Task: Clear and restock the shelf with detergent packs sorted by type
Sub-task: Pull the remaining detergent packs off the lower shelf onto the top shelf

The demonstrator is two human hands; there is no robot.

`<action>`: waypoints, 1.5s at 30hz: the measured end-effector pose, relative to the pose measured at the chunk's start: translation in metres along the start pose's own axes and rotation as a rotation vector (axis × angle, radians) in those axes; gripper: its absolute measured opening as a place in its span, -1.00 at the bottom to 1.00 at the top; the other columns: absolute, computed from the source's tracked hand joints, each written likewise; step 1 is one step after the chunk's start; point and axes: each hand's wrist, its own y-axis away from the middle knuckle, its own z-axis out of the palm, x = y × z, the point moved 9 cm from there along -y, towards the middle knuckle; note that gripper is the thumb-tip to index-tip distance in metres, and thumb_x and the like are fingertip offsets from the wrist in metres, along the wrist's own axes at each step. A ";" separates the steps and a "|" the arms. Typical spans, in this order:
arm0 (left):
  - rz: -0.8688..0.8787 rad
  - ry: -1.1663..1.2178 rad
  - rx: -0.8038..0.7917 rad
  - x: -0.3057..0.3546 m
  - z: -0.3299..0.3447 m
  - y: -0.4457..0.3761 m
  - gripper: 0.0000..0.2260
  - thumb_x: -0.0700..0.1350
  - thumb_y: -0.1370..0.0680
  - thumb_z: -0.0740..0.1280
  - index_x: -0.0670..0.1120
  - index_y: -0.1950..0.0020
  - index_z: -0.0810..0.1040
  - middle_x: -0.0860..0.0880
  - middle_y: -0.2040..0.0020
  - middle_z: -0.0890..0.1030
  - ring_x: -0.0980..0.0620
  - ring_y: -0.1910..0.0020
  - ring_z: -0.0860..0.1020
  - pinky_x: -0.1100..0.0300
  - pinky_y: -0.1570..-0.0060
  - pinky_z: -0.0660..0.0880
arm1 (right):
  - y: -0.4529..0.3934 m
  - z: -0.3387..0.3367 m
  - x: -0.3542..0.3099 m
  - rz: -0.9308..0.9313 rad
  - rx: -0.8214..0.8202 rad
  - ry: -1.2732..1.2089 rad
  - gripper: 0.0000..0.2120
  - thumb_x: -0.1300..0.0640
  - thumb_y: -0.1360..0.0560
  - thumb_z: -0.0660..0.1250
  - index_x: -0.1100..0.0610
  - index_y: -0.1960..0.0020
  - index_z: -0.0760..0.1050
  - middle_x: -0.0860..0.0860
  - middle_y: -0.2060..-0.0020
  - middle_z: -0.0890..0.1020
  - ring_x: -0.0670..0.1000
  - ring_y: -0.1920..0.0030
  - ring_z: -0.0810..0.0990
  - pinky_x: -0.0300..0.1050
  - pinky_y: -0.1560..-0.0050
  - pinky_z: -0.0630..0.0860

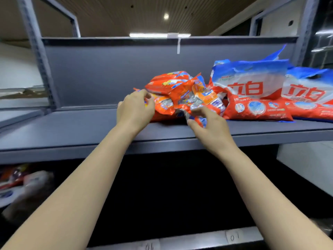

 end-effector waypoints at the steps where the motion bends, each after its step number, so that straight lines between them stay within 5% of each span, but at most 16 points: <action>1: -0.001 -0.009 0.003 -0.003 -0.007 0.013 -0.77 -0.04 -0.56 0.17 -0.04 -0.11 0.56 -0.02 -0.10 0.61 -0.11 -0.12 0.51 -0.03 -0.14 0.42 | 0.008 0.002 -0.006 -0.011 -0.022 -0.010 -0.74 0.06 -0.48 0.36 0.09 -0.15 0.54 -0.01 -0.10 0.63 0.03 -0.16 0.55 -0.05 -0.18 0.43; 11: -0.112 -0.092 0.022 -0.078 -0.068 0.122 -0.81 -0.01 -0.57 0.22 -0.04 -0.07 0.57 0.03 -0.06 0.62 -0.02 -0.11 0.52 0.03 -0.13 0.42 | 0.087 0.045 -0.059 -0.080 -0.261 -0.117 -0.73 0.05 -0.50 0.34 0.02 -0.19 0.51 -0.14 -0.13 0.59 -0.15 -0.19 0.50 -0.33 -0.12 0.31; 27: -0.301 -0.279 -0.059 -0.294 -0.199 0.218 -0.80 0.01 -0.59 0.20 0.01 -0.12 0.55 0.11 -0.01 0.59 0.05 0.11 0.51 0.06 -0.02 0.46 | 0.190 0.238 -0.198 -0.126 -0.677 -0.078 -0.68 -0.13 -0.51 0.27 -0.14 -0.25 0.44 -0.23 -0.17 0.53 -0.21 -0.22 0.46 -0.22 -0.21 0.41; 42: -0.427 -0.407 -0.210 -0.496 -0.319 0.242 -0.76 0.03 -0.61 0.16 -0.01 -0.18 0.51 0.07 0.17 0.55 0.03 0.16 0.50 0.12 0.09 0.45 | 0.252 0.408 -0.348 -0.119 -0.829 -0.021 -0.69 -0.12 -0.52 0.25 -0.08 -0.23 0.43 -0.18 -0.04 0.55 -0.13 -0.08 0.51 -0.16 -0.07 0.46; 45: -0.433 -0.424 -0.242 -0.523 -0.321 0.234 -0.75 0.03 -0.61 0.15 -0.01 -0.20 0.50 0.06 0.16 0.54 0.00 0.10 0.50 0.12 0.04 0.41 | 0.251 0.438 -0.363 -0.118 -0.845 -0.017 -0.66 -0.12 -0.52 0.26 -0.06 -0.26 0.42 -0.14 -0.15 0.55 -0.12 -0.13 0.51 -0.16 -0.11 0.46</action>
